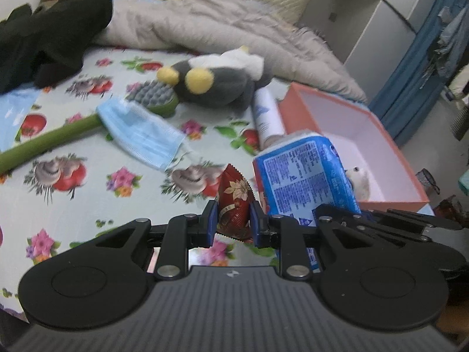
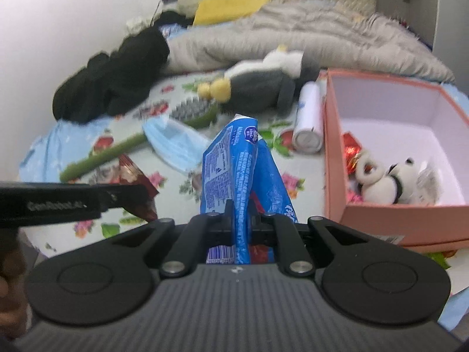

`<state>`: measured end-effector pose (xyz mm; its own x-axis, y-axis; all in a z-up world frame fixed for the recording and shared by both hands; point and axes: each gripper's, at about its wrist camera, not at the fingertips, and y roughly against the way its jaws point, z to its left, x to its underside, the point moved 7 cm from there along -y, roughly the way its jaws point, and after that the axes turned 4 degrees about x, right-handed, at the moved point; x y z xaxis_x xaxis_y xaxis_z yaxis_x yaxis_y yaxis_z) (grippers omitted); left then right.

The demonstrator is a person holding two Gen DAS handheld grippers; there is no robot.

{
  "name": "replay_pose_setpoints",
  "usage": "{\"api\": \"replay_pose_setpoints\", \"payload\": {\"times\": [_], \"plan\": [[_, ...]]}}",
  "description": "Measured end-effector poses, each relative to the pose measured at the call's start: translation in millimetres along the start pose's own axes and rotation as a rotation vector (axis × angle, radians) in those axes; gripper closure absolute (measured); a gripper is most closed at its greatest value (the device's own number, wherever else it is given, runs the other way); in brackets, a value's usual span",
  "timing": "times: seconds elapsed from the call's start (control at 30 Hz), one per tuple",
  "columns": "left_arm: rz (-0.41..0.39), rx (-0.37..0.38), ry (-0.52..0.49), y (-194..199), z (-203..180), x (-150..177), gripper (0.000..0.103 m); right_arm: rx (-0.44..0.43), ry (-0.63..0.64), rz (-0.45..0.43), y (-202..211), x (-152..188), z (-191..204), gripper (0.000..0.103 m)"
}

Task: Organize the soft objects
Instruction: 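Carry the red candy and blue wipes pack in both grippers over the pink box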

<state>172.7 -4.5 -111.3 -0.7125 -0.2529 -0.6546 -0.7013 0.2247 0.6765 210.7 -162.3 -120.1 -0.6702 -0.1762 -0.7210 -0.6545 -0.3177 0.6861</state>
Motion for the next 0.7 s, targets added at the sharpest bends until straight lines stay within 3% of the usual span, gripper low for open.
{"api": "replay_pose_setpoints", "payload": {"times": [0.23, 0.33, 0.7], "plan": [[-0.046, 0.048, -0.052, 16.6, -28.4, -18.4, 0.076, 0.041, -0.014, -0.102, 38.9, -21.9, -10.6, 0.093], [-0.046, 0.063, -0.062, 17.2, -37.0, -22.6, 0.076, 0.100, -0.010, -0.120, 46.7, -26.1, -22.9, 0.093], [-0.055, 0.172, -0.136, 17.1, -99.4, -44.0, 0.076, 0.160, -0.079, -0.237, 98.2, -44.5, -63.2, 0.093]]}}
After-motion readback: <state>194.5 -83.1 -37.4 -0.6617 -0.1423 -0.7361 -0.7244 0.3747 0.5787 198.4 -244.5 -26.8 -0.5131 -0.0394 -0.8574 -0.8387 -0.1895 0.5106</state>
